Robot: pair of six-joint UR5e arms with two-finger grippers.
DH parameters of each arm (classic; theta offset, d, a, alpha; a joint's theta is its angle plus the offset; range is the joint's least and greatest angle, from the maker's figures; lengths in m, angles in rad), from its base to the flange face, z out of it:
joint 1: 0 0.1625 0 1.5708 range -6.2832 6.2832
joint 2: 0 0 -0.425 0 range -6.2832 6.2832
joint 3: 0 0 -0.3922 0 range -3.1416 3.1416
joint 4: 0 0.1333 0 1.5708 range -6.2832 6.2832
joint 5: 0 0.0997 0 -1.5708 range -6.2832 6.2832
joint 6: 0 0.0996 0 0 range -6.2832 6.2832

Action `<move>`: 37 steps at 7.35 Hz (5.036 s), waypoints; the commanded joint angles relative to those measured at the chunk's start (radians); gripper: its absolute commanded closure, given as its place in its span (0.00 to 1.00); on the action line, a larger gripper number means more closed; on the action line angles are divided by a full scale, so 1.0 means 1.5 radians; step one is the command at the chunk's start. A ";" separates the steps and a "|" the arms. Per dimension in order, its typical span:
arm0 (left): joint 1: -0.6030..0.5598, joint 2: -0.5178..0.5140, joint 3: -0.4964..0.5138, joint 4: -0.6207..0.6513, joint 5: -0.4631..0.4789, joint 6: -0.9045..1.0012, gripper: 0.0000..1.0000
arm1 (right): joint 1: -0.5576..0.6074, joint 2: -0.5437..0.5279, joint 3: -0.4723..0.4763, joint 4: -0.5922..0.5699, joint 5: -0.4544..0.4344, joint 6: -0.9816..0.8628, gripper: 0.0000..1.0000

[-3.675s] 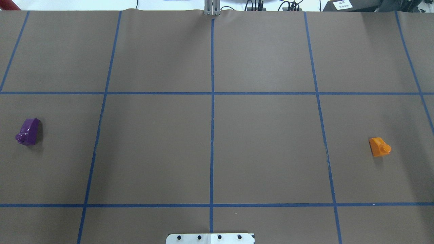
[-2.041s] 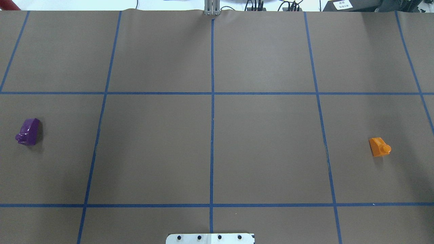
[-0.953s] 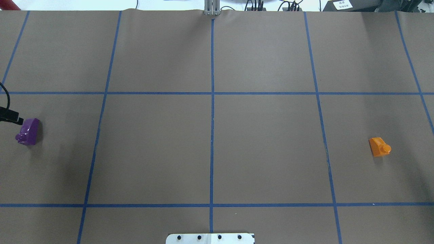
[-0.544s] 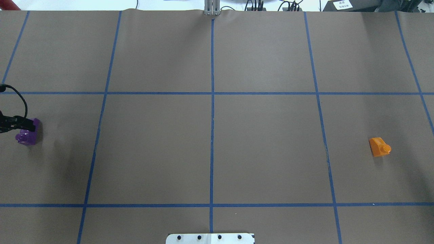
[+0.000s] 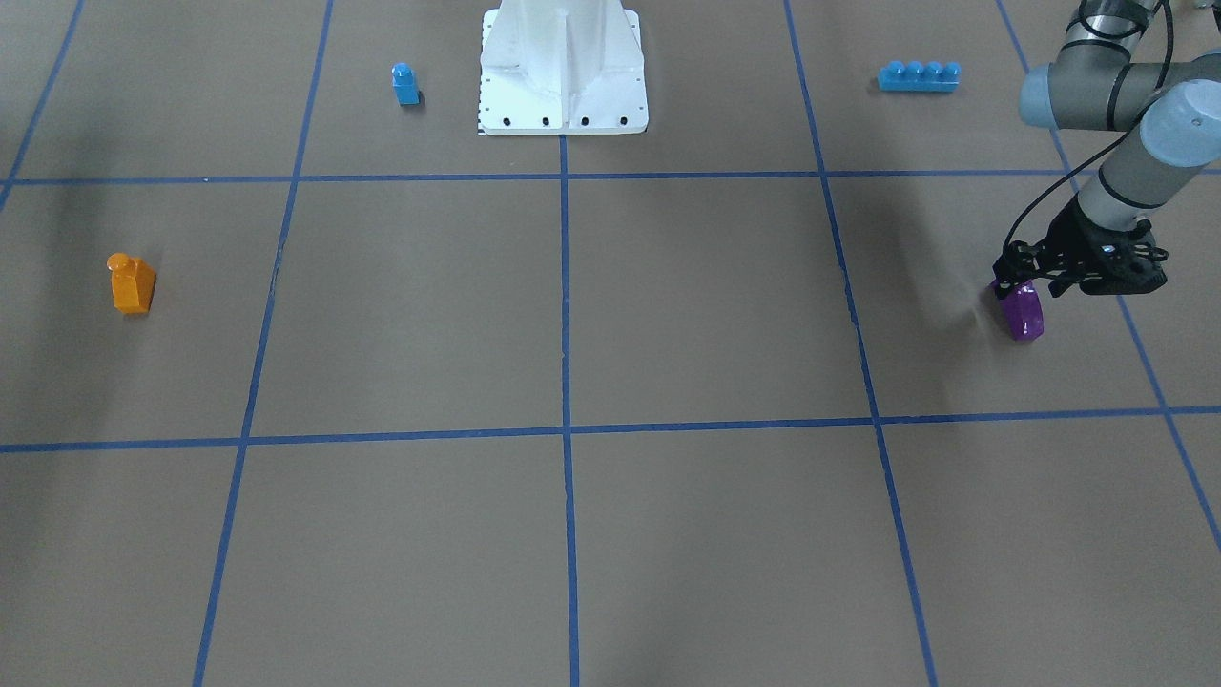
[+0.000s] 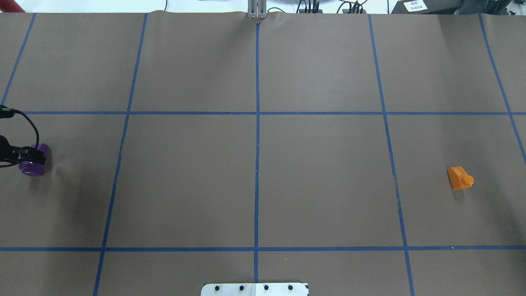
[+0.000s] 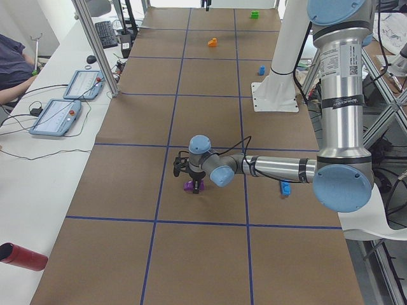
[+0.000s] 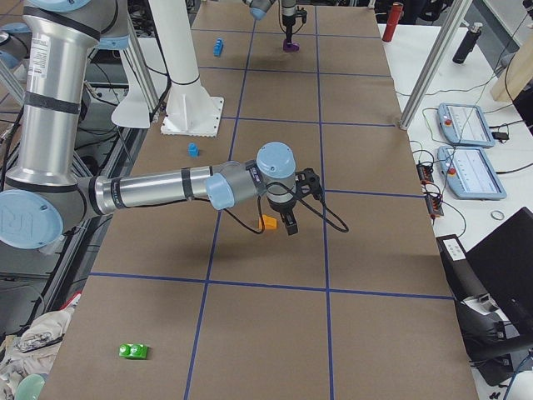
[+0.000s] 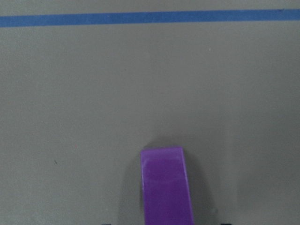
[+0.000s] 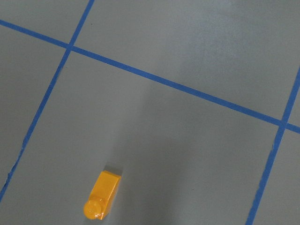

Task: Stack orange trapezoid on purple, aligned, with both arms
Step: 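Lower the left gripper onto the purple trapezoid block and grasp it, then carry the purple block with the left gripper toward the table center, then lower the purple block onto the center grid line and open the left gripper, then withdraw the left gripper while the right gripper descends and grasps the orange block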

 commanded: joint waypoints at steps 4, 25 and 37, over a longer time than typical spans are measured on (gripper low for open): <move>0.011 -0.008 -0.069 0.004 0.001 0.000 1.00 | 0.000 0.000 0.001 0.000 0.001 0.002 0.00; 0.343 -0.661 0.126 0.416 0.187 -0.277 0.42 | 0.000 0.001 -0.003 0.001 0.000 0.003 0.00; 0.084 -0.289 -0.327 0.630 -0.008 0.189 0.01 | -0.330 0.002 -0.026 0.181 -0.242 0.520 0.00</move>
